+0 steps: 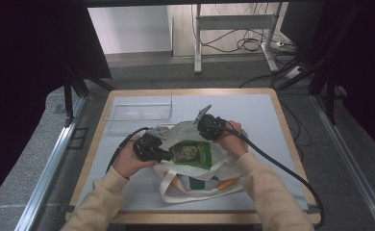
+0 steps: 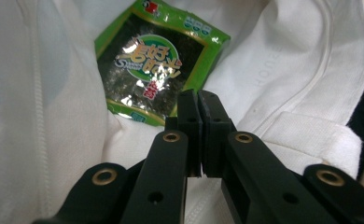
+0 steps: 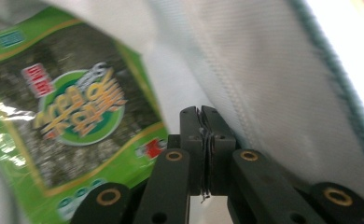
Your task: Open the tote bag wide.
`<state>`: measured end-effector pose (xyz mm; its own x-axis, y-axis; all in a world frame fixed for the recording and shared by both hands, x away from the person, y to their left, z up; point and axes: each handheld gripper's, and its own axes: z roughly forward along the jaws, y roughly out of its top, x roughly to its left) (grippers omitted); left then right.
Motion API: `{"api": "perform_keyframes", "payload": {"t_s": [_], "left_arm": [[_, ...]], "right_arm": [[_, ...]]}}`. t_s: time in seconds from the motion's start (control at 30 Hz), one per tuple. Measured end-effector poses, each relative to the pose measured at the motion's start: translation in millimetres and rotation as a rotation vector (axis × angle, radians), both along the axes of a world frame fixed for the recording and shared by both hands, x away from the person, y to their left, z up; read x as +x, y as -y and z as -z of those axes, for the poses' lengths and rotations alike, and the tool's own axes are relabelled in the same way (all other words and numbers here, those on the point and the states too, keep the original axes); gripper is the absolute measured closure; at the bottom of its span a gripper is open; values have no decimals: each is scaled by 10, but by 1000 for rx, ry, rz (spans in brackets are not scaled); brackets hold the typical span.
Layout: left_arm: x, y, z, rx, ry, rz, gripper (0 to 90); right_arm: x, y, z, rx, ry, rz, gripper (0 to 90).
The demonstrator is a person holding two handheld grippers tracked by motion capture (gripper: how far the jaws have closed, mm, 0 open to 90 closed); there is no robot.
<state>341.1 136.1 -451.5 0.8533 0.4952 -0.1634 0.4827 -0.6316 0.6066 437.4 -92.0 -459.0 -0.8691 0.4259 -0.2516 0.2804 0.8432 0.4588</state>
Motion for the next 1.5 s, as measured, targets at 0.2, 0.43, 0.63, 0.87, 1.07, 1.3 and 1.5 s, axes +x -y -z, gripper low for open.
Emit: {"api": "perform_keyframes", "payload": {"t_s": [0.2,0.43,0.63,0.87,1.07,1.3,1.5], "left_arm": [[6,-14,32,1,-9,10,895],[5,-3,63,-9,-19,6,895],[15,-21,55,-12,-19,6,890],[21,-29,50,-23,-22,3,888],[34,-51,55,-34,-25,-1,890],[36,-68,66,-26,-31,4,891],[16,-51,89,-19,-45,17,892]], "right_arm": [[166,38,30,27,0,57,887],[210,6,61,26,5,78,886],[32,-53,-19,66,-40,13,883],[-201,-285,-140,117,-62,-111,883],[-232,-584,-116,114,-95,-193,883],[-111,-922,10,49,-63,-209,872],[97,-882,59,46,-74,-157,889]]}}
